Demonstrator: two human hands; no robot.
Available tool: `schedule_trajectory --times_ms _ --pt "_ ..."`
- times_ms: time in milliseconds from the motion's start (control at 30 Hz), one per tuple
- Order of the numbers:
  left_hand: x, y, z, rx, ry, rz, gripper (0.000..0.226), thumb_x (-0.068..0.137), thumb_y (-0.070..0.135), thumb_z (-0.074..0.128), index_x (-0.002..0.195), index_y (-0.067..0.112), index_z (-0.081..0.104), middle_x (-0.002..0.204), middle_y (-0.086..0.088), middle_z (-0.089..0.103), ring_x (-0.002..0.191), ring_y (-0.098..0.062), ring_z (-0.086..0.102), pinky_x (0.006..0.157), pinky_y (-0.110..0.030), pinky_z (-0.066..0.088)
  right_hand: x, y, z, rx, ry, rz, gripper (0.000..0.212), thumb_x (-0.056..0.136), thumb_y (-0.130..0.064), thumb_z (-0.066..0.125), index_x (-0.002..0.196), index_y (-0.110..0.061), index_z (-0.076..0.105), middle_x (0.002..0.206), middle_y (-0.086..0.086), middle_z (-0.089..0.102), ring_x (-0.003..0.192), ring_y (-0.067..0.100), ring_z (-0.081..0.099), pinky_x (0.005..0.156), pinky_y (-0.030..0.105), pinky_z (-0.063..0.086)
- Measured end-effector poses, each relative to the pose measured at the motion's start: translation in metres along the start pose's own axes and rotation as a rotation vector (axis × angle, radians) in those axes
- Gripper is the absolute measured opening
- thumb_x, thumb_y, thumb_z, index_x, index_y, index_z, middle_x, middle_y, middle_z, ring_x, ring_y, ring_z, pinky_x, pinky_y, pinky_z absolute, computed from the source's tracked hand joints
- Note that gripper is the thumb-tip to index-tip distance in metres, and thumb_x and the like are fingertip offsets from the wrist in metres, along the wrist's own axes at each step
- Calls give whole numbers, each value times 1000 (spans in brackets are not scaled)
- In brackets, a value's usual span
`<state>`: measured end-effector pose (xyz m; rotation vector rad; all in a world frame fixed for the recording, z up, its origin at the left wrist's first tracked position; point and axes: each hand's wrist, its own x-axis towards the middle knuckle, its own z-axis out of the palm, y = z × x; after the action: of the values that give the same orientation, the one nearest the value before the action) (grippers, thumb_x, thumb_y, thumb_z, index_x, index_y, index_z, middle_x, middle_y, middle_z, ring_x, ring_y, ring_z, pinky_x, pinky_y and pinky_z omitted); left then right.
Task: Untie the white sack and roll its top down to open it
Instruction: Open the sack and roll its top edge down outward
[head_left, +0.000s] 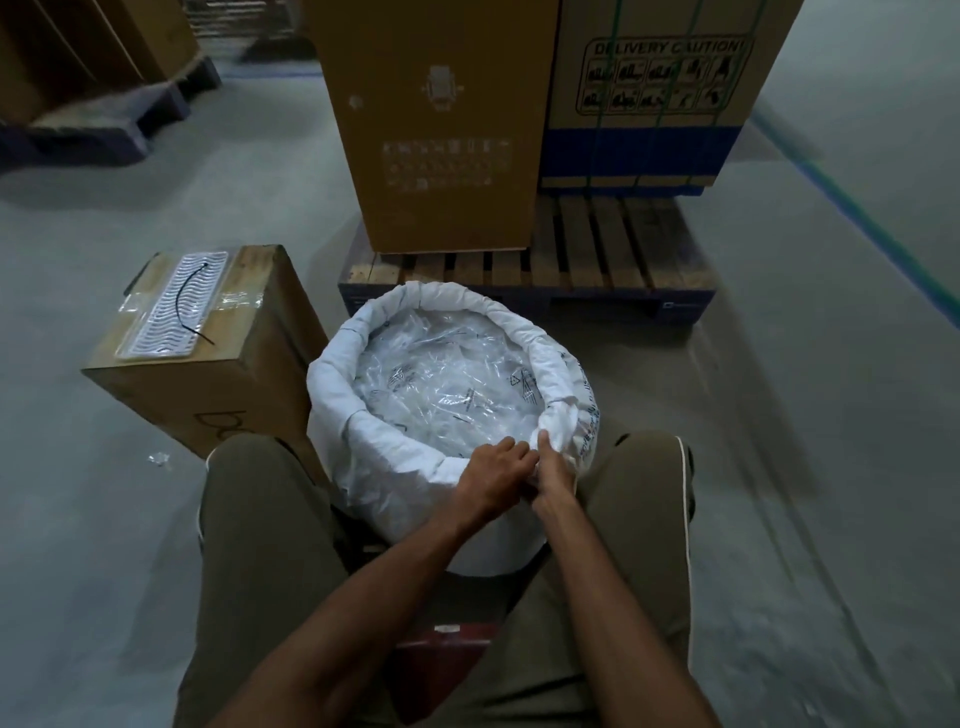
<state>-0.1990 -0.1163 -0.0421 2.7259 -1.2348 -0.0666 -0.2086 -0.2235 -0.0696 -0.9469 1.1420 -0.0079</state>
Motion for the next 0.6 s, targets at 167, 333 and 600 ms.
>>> schedule_trajectory --times_ms 167,333,600 --pt "-24 -24 -4 -259 28 -32 50 66 36 71 111 19 58 101 -4 59 93 -28 57 74 -38 50 45 21 -2 -9 30 25 57 96 -45 67 129 1 58 113 18 67 97 37 70 84 54 61" --pt "-49 -57 -20 -210 -91 -174 65 63 45 69 124 25 55 109 -3 65 98 -28 62 81 -37 50 49 25 -5 93 -62 129 69 97 -55 59 138 -1 51 126 24 65 109 42 68 84 57 59" --pt "-73 -43 10 87 216 94 31 60 -2 72 77 19 55 73 -1 56 66 -25 55 52 -30 35 -41 14 -12 -653 77 -588 75 80 -30 82 136 -18 35 145 12 36 130 30 43 107 43 41"
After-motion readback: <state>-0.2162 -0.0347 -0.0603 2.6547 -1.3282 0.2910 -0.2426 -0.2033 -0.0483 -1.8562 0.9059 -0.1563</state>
